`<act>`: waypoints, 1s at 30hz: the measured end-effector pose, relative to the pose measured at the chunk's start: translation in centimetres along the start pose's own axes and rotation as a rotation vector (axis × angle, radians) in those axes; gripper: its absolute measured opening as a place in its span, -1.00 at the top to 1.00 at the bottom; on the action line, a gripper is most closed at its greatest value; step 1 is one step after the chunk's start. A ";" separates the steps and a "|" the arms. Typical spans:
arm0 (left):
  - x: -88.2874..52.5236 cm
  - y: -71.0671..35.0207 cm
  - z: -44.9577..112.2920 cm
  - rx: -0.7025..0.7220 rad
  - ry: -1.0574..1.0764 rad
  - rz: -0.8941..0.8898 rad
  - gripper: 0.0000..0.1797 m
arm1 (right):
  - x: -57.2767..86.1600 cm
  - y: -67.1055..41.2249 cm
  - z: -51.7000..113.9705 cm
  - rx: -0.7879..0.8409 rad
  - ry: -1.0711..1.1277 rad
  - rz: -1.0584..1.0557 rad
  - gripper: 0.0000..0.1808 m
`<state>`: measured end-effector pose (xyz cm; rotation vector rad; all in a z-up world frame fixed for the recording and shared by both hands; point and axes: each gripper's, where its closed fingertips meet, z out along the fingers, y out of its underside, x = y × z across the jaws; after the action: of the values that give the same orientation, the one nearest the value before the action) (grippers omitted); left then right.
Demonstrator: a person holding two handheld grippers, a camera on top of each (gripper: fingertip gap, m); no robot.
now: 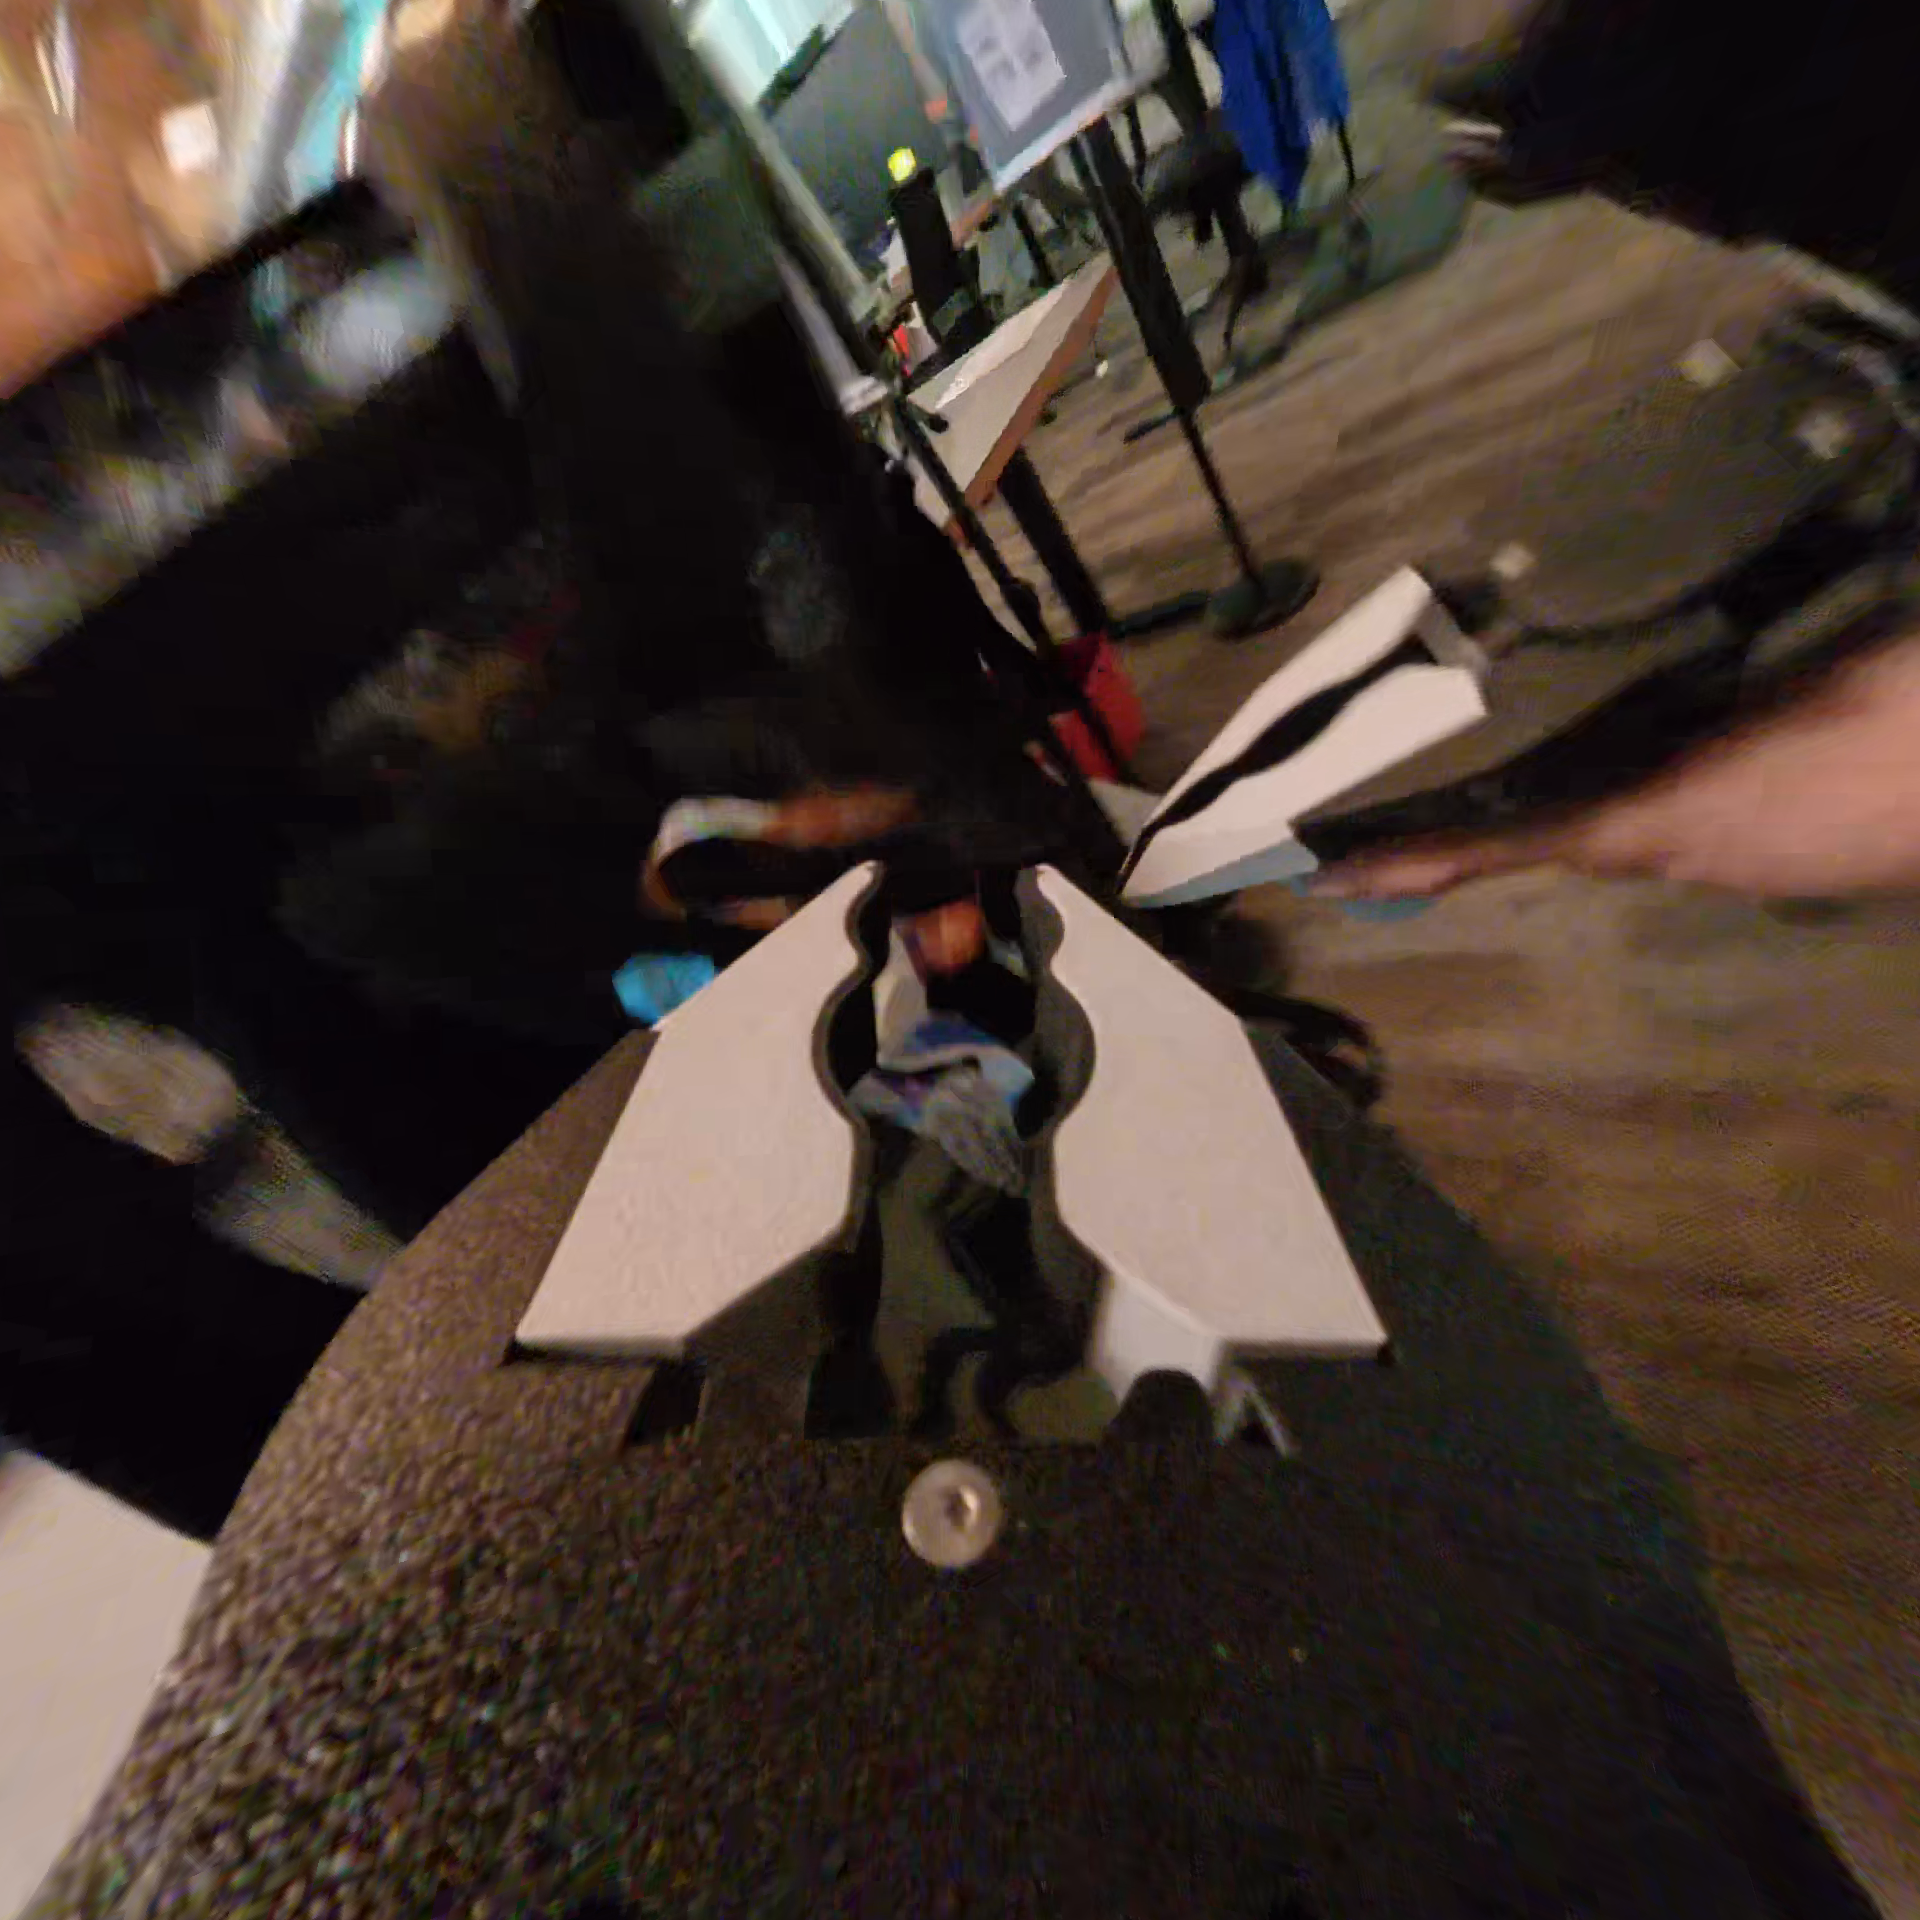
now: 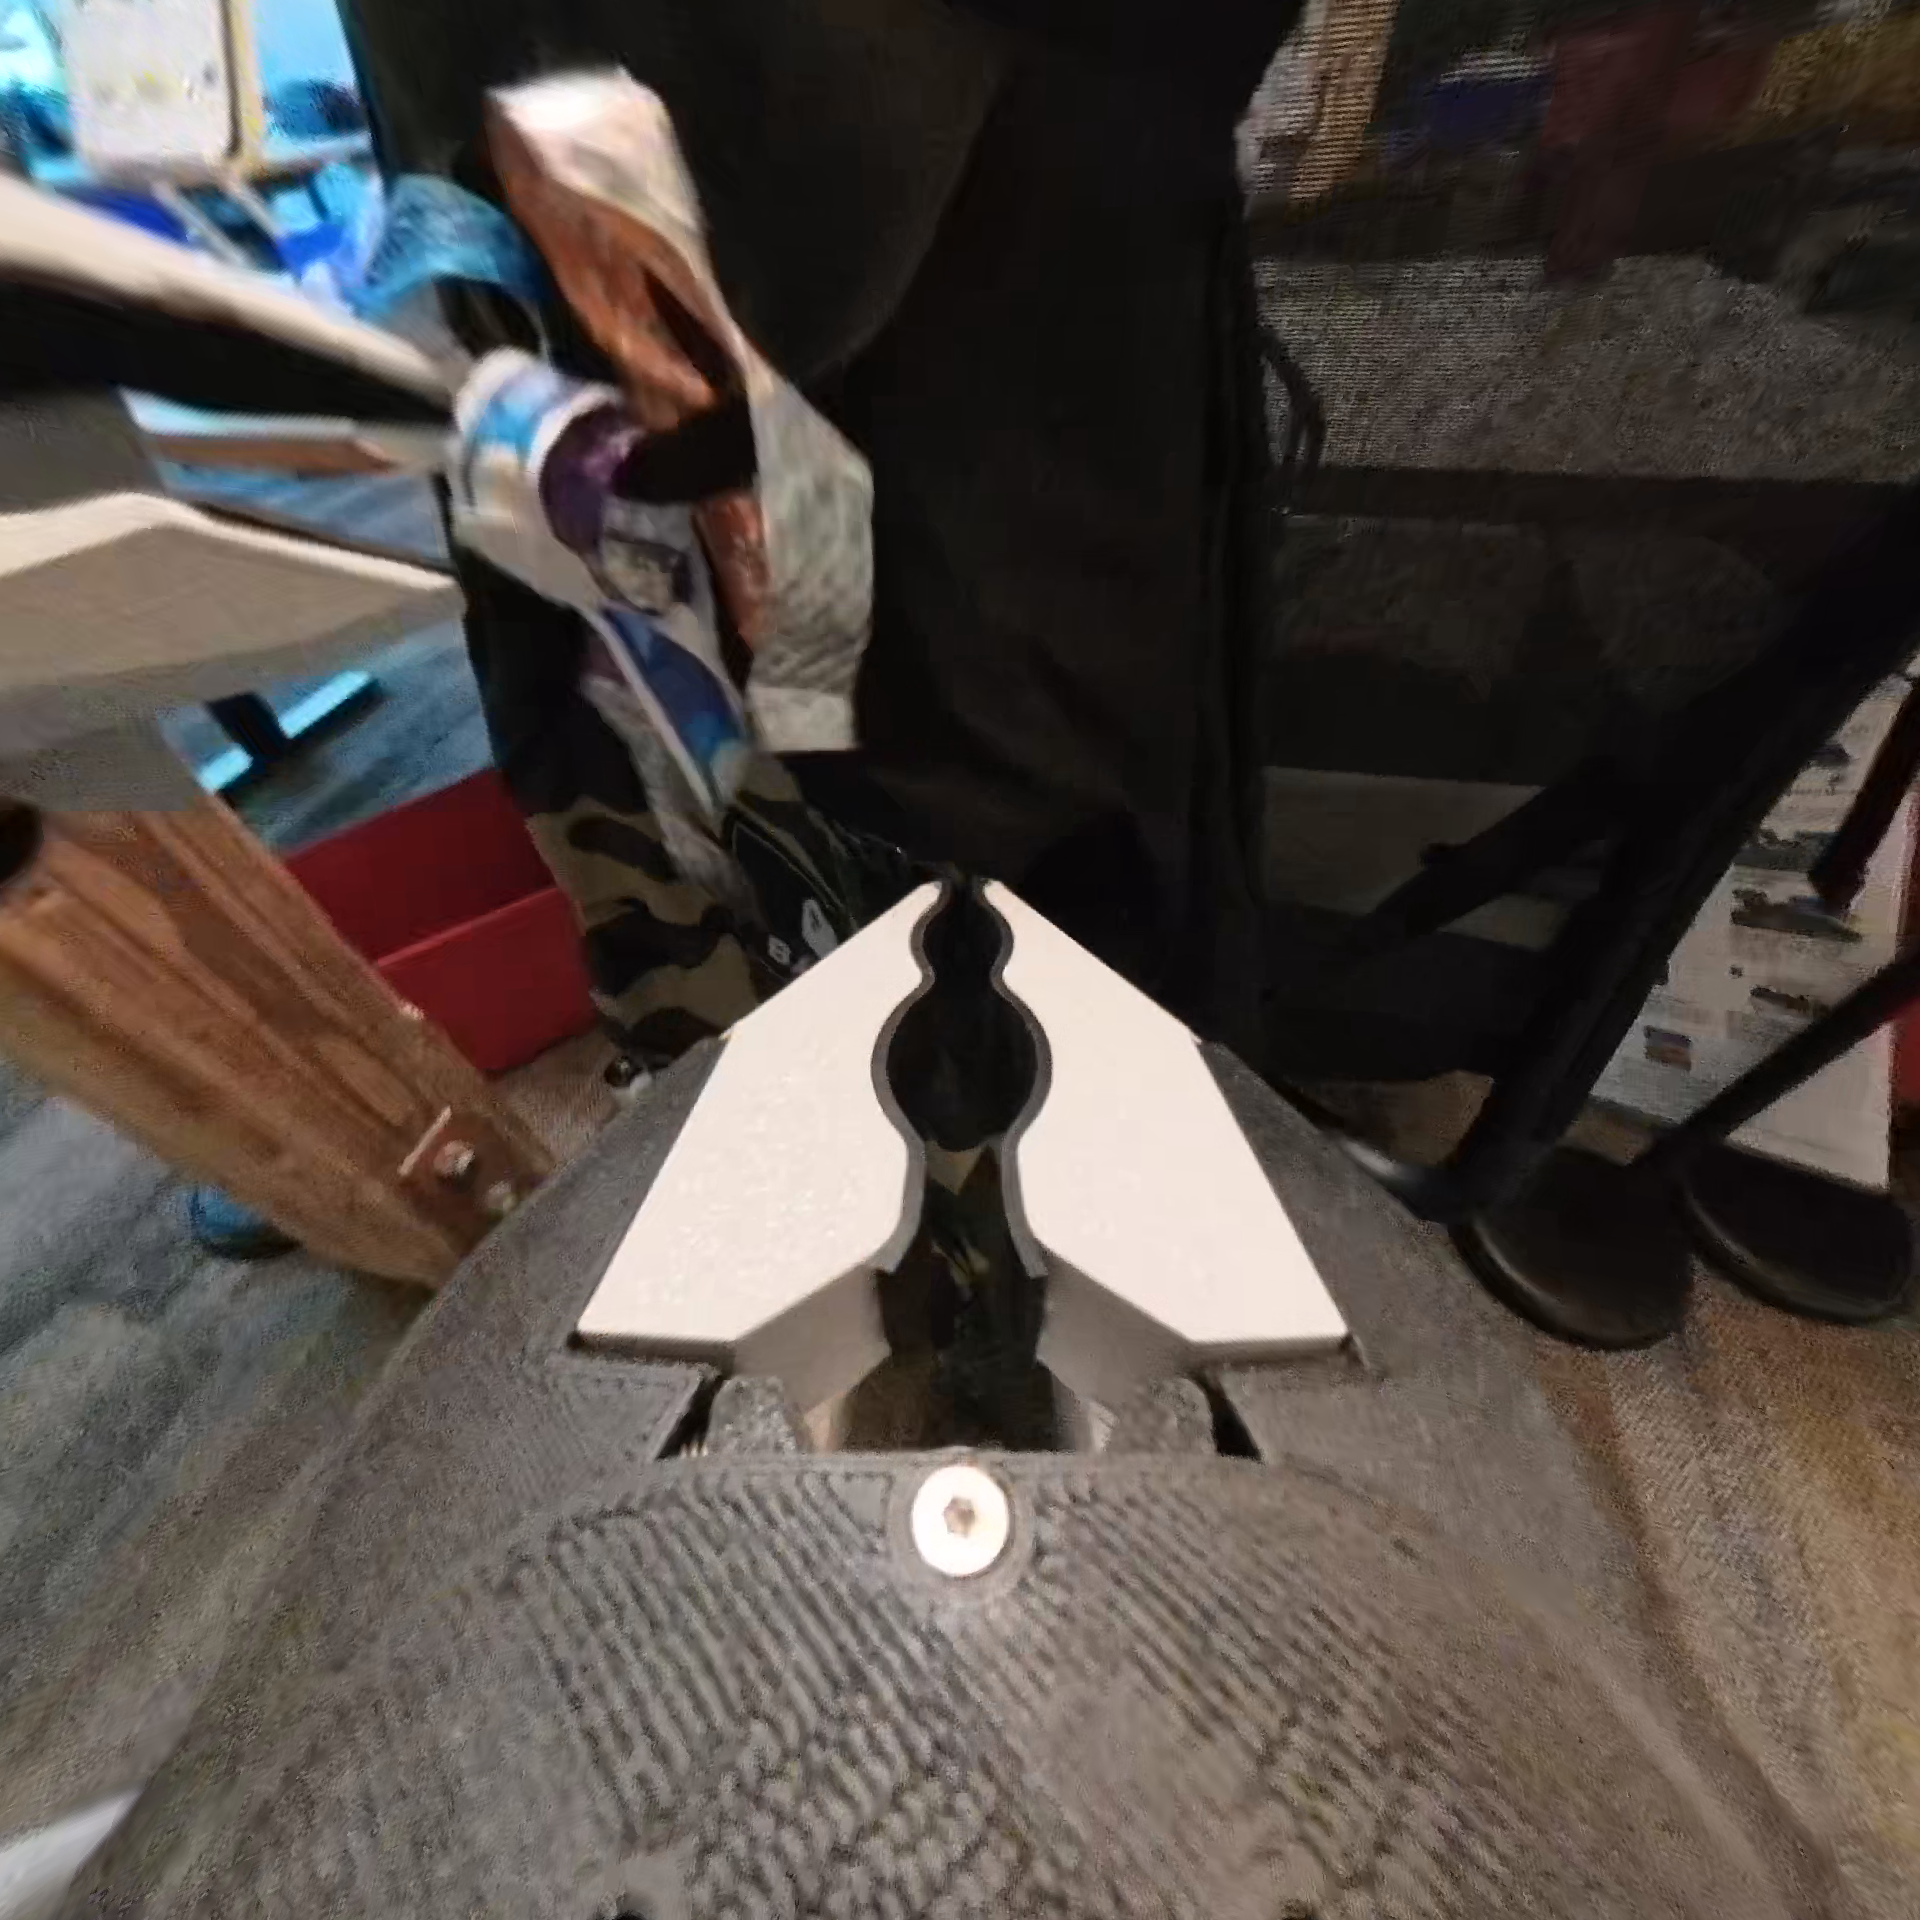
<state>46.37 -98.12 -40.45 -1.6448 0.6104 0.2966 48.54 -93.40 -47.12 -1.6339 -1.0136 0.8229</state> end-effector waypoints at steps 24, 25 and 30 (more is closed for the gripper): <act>-0.3 5.4 7.3 -0.321 0.104 0.806 0.96 | 2.7 -3.1 -0.3 -0.004 -0.328 -0.137 1.00; -0.4 5.1 7.2 -0.334 0.124 0.809 0.97 | 3.4 -2.9 -0.2 -0.008 -0.317 -0.138 1.00; -0.7 4.5 6.6 -0.404 0.222 0.820 0.97 | 7.1 -0.3 -0.5 -0.085 -0.274 -0.156 1.00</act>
<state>44.36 -91.83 -44.98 -1.7454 1.4649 0.8820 51.85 -87.08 -46.94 -1.5162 -1.3665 0.9249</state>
